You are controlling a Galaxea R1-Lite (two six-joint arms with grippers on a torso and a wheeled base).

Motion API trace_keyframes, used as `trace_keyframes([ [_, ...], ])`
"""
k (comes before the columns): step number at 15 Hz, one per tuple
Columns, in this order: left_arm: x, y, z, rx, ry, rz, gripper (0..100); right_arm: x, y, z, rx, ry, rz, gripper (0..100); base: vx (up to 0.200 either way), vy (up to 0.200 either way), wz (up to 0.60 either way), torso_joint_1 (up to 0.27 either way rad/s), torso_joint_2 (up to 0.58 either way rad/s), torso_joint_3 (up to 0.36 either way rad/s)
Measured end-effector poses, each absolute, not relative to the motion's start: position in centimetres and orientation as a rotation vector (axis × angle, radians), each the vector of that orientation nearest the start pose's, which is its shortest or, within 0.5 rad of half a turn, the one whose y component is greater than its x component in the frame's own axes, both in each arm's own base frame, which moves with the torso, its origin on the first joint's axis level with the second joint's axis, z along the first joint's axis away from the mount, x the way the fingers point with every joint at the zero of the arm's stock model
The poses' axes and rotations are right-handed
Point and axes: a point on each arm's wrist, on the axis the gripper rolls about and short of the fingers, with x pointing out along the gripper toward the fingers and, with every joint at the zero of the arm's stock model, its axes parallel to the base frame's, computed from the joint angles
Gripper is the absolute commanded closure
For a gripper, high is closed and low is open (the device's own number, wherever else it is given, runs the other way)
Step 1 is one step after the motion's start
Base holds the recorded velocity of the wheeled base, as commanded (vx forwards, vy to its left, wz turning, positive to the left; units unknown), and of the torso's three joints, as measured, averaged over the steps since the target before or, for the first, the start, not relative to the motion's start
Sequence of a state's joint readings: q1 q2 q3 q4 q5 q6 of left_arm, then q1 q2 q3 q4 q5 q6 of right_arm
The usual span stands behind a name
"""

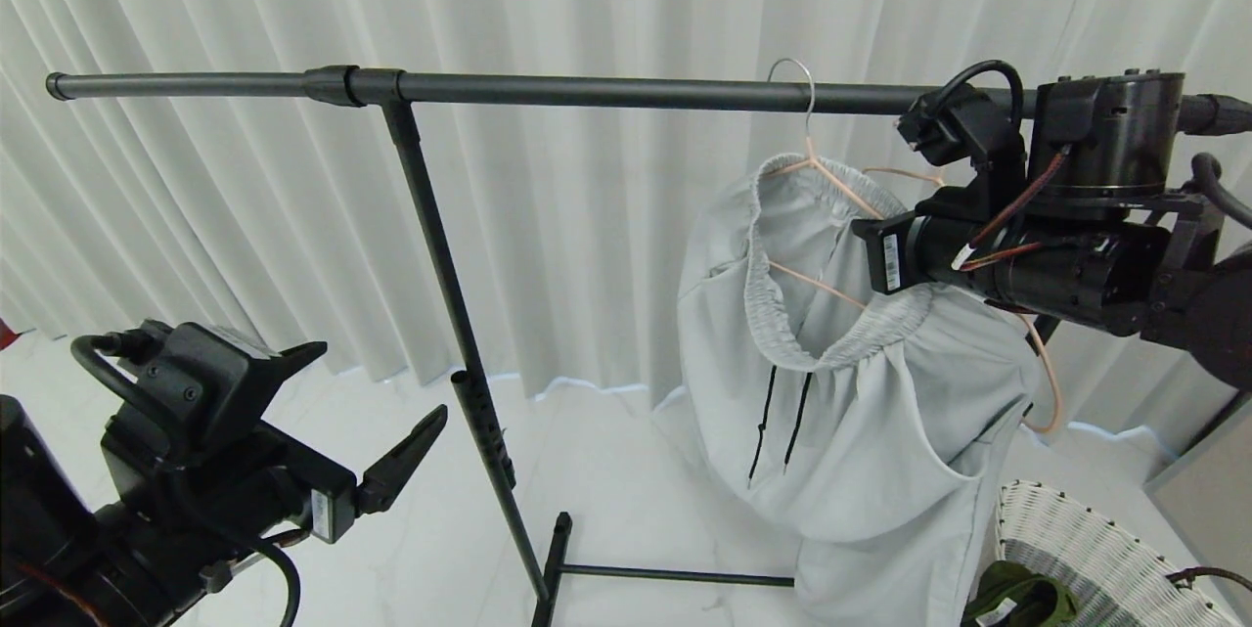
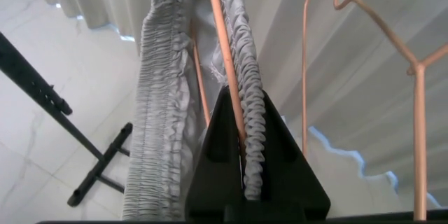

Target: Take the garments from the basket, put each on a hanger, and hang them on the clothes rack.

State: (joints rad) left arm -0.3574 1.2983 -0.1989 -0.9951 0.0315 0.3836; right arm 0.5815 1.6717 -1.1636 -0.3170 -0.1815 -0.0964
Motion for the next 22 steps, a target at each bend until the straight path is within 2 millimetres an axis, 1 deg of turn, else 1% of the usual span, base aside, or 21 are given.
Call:
trace_keyframes([
  [1, 15.7, -5.8, 15.7, 0.4, 0.039, -0.343, 0, 27.0, 17.3, 25.9, -0.166, 0.158, 0.409, 0, 0.0, 0.0, 0.0, 0.0, 0.0, 0.0],
  [5, 15.7, -5.8, 15.7, 0.401, 0.04, -0.321, 0, 26.6, 17.2, 26.0, -0.152, 0.161, 0.413, 0, 0.0, 0.0, 0.0, 0.0, 0.0, 0.0],
  [7, 15.8, -5.8, 15.8, 0.4, 0.039, -0.314, 0, 25.9, 17.1, 26.2, -0.136, 0.159, 0.419, 0, 0.0, 0.0, 0.0, 0.0, 0.0, 0.0],
  [8, 15.8, -5.7, 15.9, 0.4, 0.038, -0.301, 0, 25.3, 16.9, 26.3, -0.131, 0.159, 0.424, 0, 0.0, 0.0, 0.0, 0.0, 0.0, 0.0],
  [12, 15.6, -5.6, 15.8, 0.404, 0.046, -0.254, 0, 21.0, 14.7, 26.7, -0.119, 0.141, 0.453, 0, 0.0, 0.0, 0.0, 0.0, 0.0, 0.0],
  [13, 15.7, -5.5, 15.8, 0.405, 0.049, -0.235, 0, 19.7, 13.8, 26.8, -0.119, 0.131, 0.455, 0, 0.0, 0.0, 0.0, 0.0, 0.0, 0.0],
  [14, 15.7, -5.4, 15.8, 0.407, 0.055, -0.199, 0, 18.7, 12.9, 26.8, -0.13, 0.128, 0.449, 0, -0.2, 0.0, 0.0, 0.007, 0.0, 0.007],
  [15, 15.7, -5.3, 15.9, 0.408, 0.06, -0.166, 0, 17.9, 11.8, 26.6, -0.156, 0.136, 0.431, 0, -0.2, 0.0, 0.0, 0.002, 0.0, 0.002],
  [16, 15.6, -5.3, 15.9, 0.408, 0.059, -0.157, 0, 17.2, 10.3, 26.2, -0.199, 0.159, 0.39, 0, -0.2, 0.0, 0.0, 0.012, 0.01, -0.002],
  [20, 15.3, -5.0, 16.1, 0.404, 0.046, -0.142, 0, 15.1, 4.7, 25.0, -0.353, 0.259, 0.188, 0, -0.2, 0.0, 0.0, -0.002, 0.0, 0.002],
  [22, 15.1, -4.7, 16.2, 0.401, 0.041, -0.127, 0, 14.3, 2.8, 24.3, -0.399, 0.284, 0.091, 0, -0.2, 0.0, 0.0, 0.0, 0.0, 0.002],
])
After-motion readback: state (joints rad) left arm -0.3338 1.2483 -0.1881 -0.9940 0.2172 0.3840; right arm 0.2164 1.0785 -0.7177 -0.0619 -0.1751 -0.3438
